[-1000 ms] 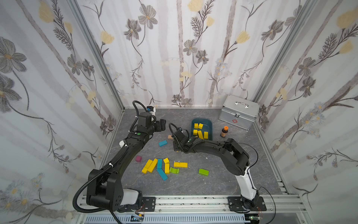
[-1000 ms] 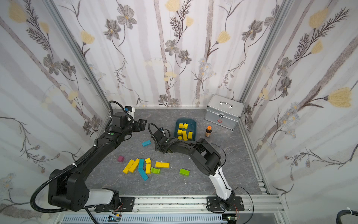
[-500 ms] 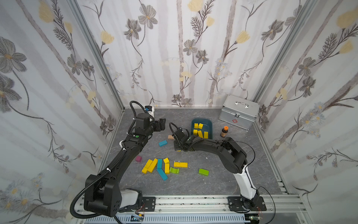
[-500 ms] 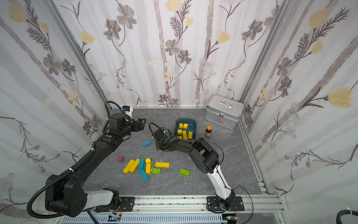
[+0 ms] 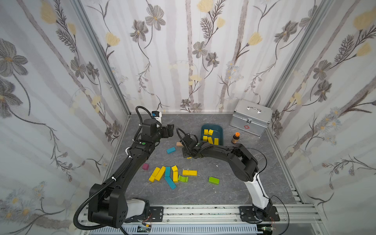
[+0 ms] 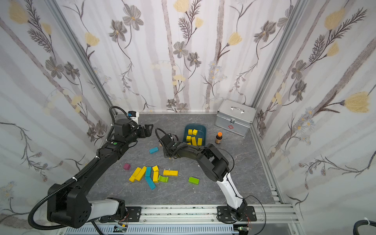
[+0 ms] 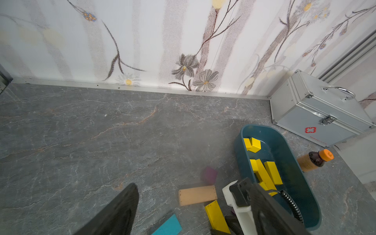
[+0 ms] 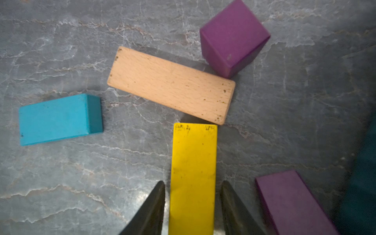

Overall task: Pick out the yellow building blocks
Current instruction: Pick up the building block from the center of the board.

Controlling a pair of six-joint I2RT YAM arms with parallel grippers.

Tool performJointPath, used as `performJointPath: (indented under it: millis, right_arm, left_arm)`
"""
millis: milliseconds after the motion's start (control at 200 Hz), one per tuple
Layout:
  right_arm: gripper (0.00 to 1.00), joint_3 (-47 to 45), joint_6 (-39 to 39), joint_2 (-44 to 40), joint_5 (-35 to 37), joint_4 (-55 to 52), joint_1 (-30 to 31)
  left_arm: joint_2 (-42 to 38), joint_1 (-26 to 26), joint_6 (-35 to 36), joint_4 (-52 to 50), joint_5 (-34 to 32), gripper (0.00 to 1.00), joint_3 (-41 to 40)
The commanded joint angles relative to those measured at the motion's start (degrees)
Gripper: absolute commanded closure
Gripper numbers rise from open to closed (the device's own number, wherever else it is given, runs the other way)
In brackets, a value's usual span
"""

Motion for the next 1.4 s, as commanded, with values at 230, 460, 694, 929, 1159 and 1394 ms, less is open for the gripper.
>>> performJointPath:
  millis: [230,460,694,929,1159,1394]
  right_arm:
    - [0.67,0.5,-0.8,0.1,1.4,-2.7,0.1]
    - [0.76,-2.6,-0.7,-4.3,0.0,0.7,0.4]
    - [0.78,-6.5,-0.4,-9.7,-2.9,6.2,0.5]
    - [0.79,-6.4,-1.4,-12.0,-2.5,7.8,0.3]
    - [0.80,-7.7,-1.7,-15.3,-2.9,9.9,-0.9]
    - [0.80,-9.7,-1.9,-18.8,-3.3,11.2,-3.1]
  left_arm:
    - [-0.5,0.3,-1.1,2.8,0.7,0.13,-0.3]
    - [-1.5,1.0,-1.1,3.1,0.3,0.13,-0.6]
    - [-1.8,1.2,-1.2,4.6,-0.7,0.13,-1.8]
    - [-1.4,1.2,-2.7,5.2,2.3,0.13,-1.7]
    - [-0.3,1.1,-3.7,6.1,4.5,0.14,-1.8]
    - [0.9,-0.1,-4.7,6.7,6.1,0.16,-1.8]
